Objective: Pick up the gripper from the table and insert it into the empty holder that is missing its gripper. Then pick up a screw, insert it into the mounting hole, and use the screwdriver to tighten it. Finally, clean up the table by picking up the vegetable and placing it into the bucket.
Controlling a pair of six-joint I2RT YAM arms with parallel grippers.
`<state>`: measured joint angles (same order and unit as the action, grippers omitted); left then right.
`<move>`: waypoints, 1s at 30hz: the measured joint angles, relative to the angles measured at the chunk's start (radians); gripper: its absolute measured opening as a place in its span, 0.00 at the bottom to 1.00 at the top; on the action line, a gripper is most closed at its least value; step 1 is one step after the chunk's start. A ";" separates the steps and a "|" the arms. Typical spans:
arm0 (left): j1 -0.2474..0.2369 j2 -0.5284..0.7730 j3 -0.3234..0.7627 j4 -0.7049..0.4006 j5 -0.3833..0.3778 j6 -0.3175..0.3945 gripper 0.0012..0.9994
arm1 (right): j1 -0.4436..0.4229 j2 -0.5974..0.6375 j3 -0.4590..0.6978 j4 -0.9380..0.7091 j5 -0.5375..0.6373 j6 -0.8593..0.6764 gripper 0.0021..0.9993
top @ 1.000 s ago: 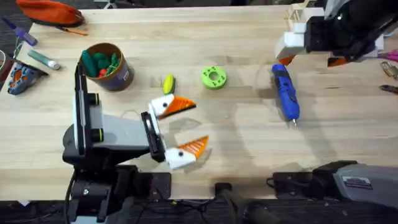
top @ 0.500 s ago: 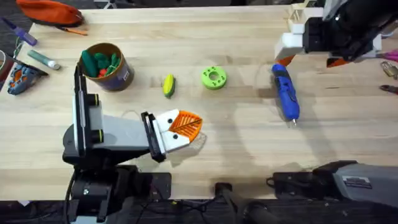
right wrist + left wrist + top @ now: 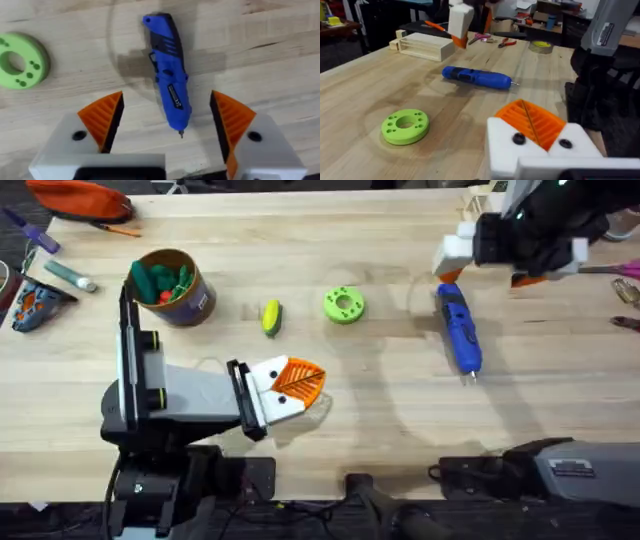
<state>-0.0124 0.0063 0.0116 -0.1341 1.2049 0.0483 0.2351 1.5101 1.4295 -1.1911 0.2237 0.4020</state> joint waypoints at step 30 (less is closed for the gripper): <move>0.000 0.000 0.000 0.000 0.000 0.000 0.01 | -0.193 0.264 -0.127 0.204 -0.162 -0.374 0.99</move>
<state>-0.0124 0.0063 0.0116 -0.1341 1.2049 0.0483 0.0418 1.7742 1.3029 -0.9874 0.0616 0.0282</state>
